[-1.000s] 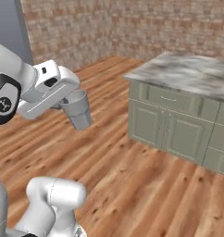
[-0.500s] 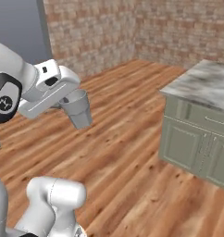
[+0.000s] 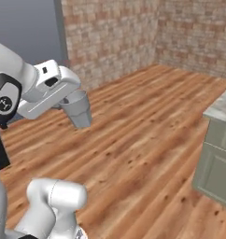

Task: There is a bowl on the dining counter. Grab a lemon wedge from the fridge and place it in the bowl. Then get the liquor bottle and glass cup from the cabinet and place them next to the bowl.

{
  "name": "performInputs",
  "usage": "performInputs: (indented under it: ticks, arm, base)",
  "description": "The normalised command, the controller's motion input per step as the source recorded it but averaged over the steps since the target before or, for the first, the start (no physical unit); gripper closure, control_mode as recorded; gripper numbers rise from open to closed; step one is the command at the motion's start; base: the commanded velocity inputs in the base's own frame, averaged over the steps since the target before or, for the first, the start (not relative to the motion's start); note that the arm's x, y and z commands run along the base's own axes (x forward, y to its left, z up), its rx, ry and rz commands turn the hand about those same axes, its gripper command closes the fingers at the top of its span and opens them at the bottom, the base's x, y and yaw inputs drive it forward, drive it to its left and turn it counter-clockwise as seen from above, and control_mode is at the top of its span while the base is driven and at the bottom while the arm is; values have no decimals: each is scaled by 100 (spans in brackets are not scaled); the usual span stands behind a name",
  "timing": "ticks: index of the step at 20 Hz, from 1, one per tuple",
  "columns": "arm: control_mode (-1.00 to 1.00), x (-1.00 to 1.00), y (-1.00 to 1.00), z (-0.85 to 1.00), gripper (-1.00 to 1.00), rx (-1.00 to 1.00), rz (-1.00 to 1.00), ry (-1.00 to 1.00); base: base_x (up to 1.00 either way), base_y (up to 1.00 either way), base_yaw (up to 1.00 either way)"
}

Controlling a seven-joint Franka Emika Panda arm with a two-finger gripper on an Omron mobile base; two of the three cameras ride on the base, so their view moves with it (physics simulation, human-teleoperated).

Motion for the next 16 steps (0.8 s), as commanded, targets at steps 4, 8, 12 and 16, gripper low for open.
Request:
performInputs:
  ticks: [4,8,12,16]
  arm:
    - [100,0,0,0,100,0,0,0]
    - [100,0,0,0,100,0,0,0]
    - [100,0,0,0,100,0,0,0]
    - [100,0,0,0,100,0,0,0]
  base:
    - [100,15,4]
    - [100,0,0]
    - [100,0,-2]
    - [100,0,-3]
